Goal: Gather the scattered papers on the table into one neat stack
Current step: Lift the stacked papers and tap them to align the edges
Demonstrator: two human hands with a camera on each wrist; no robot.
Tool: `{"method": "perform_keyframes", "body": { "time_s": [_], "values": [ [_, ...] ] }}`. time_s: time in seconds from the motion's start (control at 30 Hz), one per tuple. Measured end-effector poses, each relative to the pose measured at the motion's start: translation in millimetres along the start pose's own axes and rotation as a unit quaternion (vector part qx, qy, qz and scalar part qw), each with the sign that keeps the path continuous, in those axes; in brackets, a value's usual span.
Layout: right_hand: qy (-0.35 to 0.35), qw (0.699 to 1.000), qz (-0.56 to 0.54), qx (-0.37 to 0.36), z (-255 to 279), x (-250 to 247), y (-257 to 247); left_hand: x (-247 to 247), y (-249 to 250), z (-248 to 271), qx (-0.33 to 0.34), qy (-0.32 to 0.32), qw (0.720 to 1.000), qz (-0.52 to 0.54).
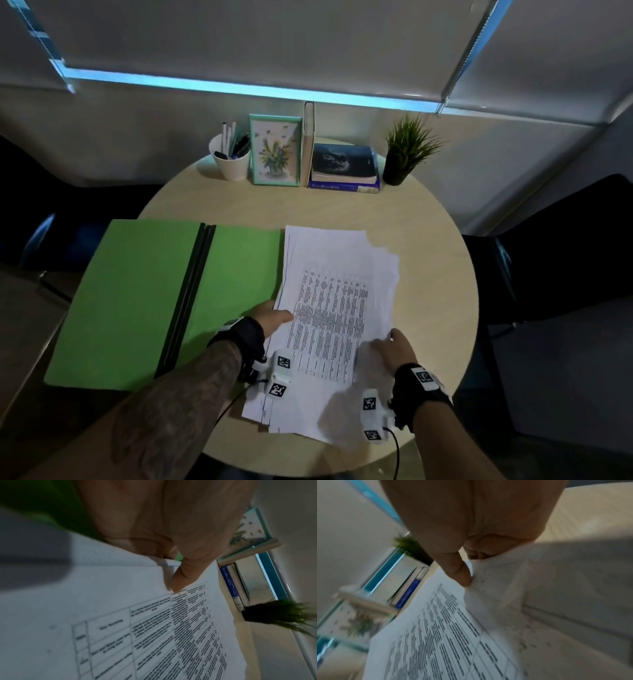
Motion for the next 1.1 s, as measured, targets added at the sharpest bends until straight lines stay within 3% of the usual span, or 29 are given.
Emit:
{"method": "perform_keyframes", "body": {
  "time_s": [0.2,0.5,0.63,0.77,0.9,1.1],
  "values": [
    [-0.033,0.999,-0.036,-0.003,12.6,19.4,11.1,1.0,1.4,3.5,0.012,0.039,0.999,-0.016],
    [-0.061,0.997,-0.036,-0.023,16.2,25.0,-5.1,13.0,10.1,15.2,0.04,0.018,0.997,-0.056],
    [-0.037,0.998,0.018,-0.04,-0.4,8.6,-3.2,12.1,14.7,19.4,0.023,-0.033,0.999,-0.022],
    [-0.033,0.998,-0.013,-0.047,-2.7,3.0,0.4,18.7,27.2,26.4,-0.013,-0.081,0.996,0.024],
    [0.042,0.988,-0.061,-0.133,18.5,-27.6,-35.0,9.5,68.8,29.3,0.052,-0.045,0.994,0.08],
    [0.158,0.921,-0.223,-0.277,48.3,-112.9,-117.1,-32.2,183.4,73.2,0.237,0.036,0.951,0.194]
  ]
}}
Point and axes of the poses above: each hand's wrist, its own z-axis away from the middle knuckle, its own x-axis out of the palm, y = z × x, the point moved 10 cm from there along -z, towards the middle knuckle, and after that the axes turned 7 degrees about y, right-handed, at the moved point
